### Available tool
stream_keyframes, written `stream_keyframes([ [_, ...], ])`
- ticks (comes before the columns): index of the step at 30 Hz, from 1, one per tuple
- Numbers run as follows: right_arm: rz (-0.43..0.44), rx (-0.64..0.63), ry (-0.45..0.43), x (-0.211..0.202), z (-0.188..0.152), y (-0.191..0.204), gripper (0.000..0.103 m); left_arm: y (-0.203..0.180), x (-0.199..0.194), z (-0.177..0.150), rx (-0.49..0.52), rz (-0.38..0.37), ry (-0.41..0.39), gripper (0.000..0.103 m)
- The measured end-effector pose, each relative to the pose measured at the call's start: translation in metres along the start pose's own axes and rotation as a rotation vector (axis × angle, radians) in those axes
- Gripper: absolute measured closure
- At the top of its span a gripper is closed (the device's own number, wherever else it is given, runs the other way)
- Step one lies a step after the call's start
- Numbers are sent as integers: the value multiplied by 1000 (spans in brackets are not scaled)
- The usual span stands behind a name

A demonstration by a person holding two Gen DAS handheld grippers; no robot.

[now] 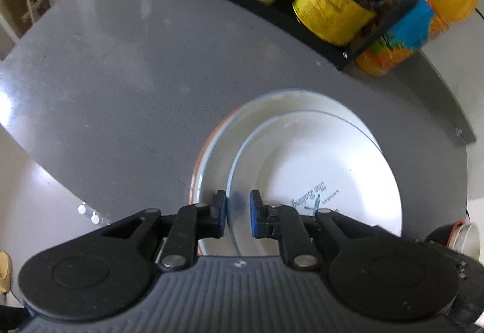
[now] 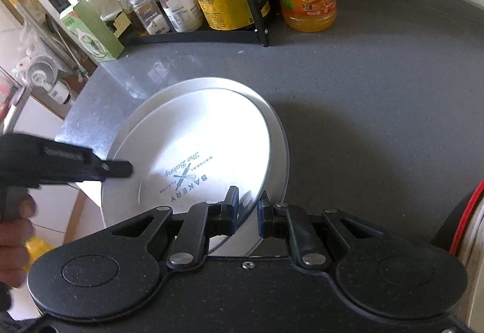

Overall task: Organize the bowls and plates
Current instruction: 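Lower the 'BAKERY' plate onto the plate stack and open both grippers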

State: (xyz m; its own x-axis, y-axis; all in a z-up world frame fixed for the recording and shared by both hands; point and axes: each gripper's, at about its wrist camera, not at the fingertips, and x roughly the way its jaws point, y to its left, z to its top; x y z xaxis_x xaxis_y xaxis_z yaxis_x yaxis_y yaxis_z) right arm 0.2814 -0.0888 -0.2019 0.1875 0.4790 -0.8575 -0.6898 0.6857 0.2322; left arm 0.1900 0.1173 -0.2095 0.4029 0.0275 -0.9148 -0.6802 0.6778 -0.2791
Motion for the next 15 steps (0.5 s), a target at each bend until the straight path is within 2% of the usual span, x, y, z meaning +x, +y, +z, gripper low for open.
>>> stream_keyframes([
  [5,1,-3,8,5,3,0,91,2,-23,6,-1,13,-56,85],
  [10,6,-7,25,12,7,2,89,15,-39,4,-72,14,-95,81],
  [15,2,-2,35,20,10,6,87,24,-50,-8,-112,50,-118,77],
])
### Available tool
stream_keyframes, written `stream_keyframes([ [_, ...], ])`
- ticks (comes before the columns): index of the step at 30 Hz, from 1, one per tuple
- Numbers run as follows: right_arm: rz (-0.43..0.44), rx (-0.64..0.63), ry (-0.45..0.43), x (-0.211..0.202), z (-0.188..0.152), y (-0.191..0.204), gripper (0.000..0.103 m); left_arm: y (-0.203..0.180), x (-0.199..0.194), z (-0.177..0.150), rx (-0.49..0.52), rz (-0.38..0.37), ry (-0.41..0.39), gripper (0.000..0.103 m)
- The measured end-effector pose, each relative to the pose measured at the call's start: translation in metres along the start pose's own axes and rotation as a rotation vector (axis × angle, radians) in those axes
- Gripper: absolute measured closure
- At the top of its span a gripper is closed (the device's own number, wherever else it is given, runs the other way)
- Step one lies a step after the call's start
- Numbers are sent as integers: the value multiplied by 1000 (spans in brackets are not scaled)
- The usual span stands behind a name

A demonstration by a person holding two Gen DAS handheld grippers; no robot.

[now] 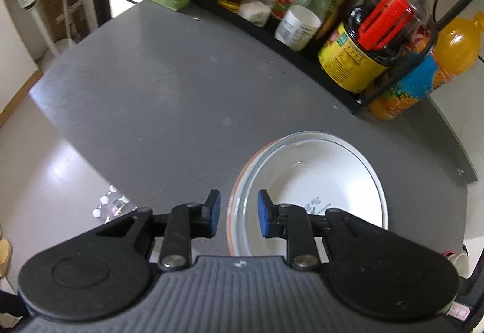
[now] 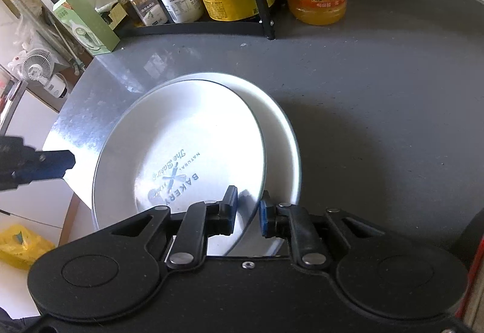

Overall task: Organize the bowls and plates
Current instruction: 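Lower the 'BAKERY' plate onto the plate stack and open both grippers, then move both grippers to the red bowl holding cream bowls and close on its rim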

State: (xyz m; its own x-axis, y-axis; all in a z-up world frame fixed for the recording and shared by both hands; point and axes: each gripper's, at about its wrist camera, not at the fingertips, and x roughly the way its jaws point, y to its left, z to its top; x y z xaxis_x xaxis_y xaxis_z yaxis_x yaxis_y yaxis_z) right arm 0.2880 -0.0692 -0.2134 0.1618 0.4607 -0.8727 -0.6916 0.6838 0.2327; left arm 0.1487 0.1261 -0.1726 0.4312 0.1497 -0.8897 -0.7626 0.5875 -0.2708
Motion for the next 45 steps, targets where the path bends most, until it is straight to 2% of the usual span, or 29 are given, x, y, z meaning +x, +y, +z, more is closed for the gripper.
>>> stream_keyframes([
  [2,-5,-5,6,1,1,2,86,3,-3,-4,-26,6,-9,69],
  [8,5,8,32,-1,5,4,73,6,-20,-15,-57,42,-56,44],
  [10,13,16,9,-9,5,2,60,5,-25,-17,-58,43,-62,32],
  [11,18,11,-8,-14,5,2,56,4,-28,-18,-56,42,-71,30],
  [13,27,10,-32,-22,5,1,52,2,-31,-19,-44,42,-85,25],
  [18,49,60,-92,-54,6,-14,52,-16,-36,-20,-8,32,-99,24],
  [23,71,131,-203,-111,2,-41,42,-51,-40,-29,67,-7,-115,20],
  [25,59,164,-257,-137,-5,-57,36,-69,-41,-34,107,-36,-120,20],
  [28,40,220,-314,-166,-19,-82,35,-99,-48,-42,172,-88,-122,19],
  [29,25,239,-333,-176,-25,-91,34,-109,-51,-44,195,-104,-127,18],
  [31,-17,275,-367,-193,-38,-110,25,-128,-56,-49,236,-131,-133,15],
  [33,-62,306,-396,-208,-52,-128,24,-148,-58,-55,274,-169,-126,15],
  [38,-124,388,-404,-214,-81,-168,24,-195,-58,-72,369,-250,-85,15],
  [45,-139,479,-354,-197,-111,-206,24,-238,-35,-98,443,-269,-9,15],
])
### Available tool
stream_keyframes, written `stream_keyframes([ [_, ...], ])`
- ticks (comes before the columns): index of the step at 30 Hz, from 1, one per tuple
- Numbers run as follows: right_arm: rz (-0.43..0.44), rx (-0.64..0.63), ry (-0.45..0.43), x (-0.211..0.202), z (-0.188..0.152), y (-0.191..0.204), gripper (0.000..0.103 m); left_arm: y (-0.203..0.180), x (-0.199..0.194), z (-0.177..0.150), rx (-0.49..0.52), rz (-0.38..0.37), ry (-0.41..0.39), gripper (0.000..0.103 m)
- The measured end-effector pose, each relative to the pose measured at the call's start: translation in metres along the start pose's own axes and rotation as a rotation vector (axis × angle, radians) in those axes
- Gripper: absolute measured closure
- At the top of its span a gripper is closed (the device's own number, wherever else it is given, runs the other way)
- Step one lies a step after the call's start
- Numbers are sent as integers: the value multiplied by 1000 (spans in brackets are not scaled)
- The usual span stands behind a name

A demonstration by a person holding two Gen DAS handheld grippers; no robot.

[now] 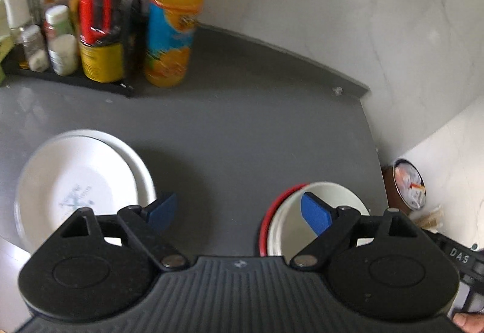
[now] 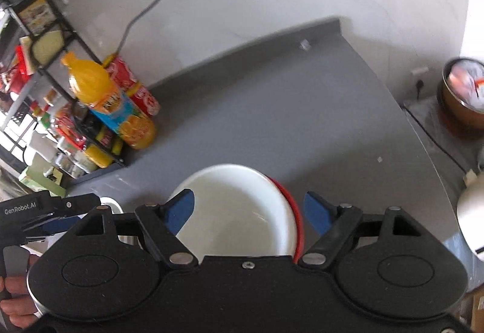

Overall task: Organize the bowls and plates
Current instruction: 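Move both grippers to the red bowl holding cream bowls and close on its rim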

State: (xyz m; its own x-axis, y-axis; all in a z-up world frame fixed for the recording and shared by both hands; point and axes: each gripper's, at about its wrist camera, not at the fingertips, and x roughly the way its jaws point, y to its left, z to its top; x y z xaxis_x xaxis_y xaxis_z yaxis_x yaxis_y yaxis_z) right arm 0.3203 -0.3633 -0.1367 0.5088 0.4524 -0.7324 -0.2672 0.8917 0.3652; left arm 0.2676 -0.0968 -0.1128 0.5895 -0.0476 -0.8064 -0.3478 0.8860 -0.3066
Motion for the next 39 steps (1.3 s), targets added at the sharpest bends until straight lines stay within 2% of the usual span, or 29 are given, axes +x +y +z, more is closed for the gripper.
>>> stream_keyframes([
  [13,18,55,104,32,-10,-42,25,-23,59,-17,-11,36,105,21],
  [16,21,64,130,41,-12,-49,26,-23,74,-22,-34,37,148,30],
  [20,29,78,170,52,-14,-54,29,-19,91,-29,-60,45,190,37],
  [26,39,52,225,68,-21,-48,32,-12,111,-39,-111,30,257,56],
  [27,35,43,235,71,-22,-47,36,-11,113,-41,-123,15,266,61],
  [29,34,20,262,78,-25,-43,63,-7,118,-44,-158,-24,282,68],
  [30,25,6,275,81,-27,-41,75,-6,119,-44,-171,-44,288,76],
  [32,9,-30,266,81,-28,-35,76,-6,119,-44,-164,-51,291,76],
  [39,15,-40,255,70,-33,-23,77,1,104,-43,-143,-61,283,76],
])
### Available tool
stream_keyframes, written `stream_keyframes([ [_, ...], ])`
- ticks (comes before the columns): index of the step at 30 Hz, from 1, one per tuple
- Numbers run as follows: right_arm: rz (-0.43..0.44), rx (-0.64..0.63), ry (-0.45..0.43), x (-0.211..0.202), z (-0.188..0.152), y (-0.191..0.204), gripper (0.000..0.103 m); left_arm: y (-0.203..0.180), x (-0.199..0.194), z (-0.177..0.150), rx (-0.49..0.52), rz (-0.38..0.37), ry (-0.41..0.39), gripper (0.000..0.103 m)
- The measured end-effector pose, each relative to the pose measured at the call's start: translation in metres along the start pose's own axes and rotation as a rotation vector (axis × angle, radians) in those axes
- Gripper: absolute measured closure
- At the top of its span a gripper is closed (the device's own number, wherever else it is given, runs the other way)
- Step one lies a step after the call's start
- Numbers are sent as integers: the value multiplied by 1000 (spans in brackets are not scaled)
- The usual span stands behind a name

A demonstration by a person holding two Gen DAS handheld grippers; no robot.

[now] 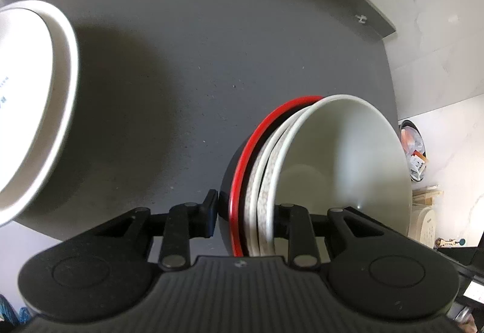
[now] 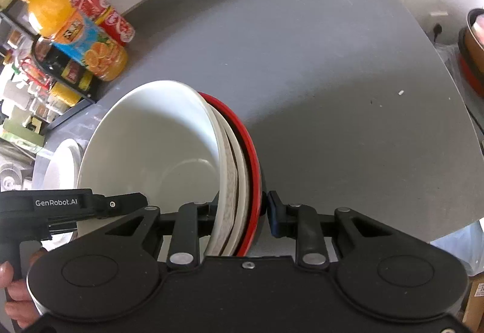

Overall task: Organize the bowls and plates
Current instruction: 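Move both grippers to the red bowl holding cream bowls and close on its rim, then lift the nested bowls with both grippers over the plate stack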

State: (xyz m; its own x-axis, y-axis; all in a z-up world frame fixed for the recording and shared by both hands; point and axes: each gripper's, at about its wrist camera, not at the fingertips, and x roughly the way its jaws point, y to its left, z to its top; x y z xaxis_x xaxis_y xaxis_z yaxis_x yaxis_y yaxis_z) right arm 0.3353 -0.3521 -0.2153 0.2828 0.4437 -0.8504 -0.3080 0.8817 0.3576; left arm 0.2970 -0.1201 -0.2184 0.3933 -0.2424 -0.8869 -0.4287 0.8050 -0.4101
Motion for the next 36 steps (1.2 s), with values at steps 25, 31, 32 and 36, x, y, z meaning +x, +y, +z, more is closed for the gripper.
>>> stream_keyframes([
  [25,115,-223,-25,-7,19,146,77,105,-111,14,-181,-10,-184,75],
  [31,141,-276,-4,6,24,185,76,137,-129,21,-243,5,-221,75],
  [32,145,-284,-1,8,25,191,76,141,-131,23,-254,8,-226,75],
  [36,157,-310,17,19,27,214,76,162,-140,29,-286,18,-239,75],
])
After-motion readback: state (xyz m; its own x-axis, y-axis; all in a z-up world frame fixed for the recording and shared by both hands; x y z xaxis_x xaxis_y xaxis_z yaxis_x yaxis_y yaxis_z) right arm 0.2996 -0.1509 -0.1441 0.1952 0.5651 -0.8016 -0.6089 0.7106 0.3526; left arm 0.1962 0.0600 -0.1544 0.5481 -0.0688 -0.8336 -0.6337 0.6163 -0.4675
